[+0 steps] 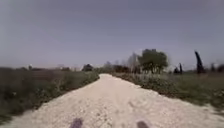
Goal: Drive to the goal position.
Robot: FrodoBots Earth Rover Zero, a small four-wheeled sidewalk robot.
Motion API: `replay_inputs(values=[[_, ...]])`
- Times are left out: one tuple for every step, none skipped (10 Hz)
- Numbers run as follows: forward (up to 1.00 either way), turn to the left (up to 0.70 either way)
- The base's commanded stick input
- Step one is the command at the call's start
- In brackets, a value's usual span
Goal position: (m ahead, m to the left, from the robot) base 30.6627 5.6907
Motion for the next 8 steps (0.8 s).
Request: replay_inputs(values=[[0.66, 0.00], [0.66, 0.00], [0.66, 0.00], [0.66, 0.00], [0.66, 0.00], [0.66, 0.00], [0.66, 0.00], [0.66, 0.00]])
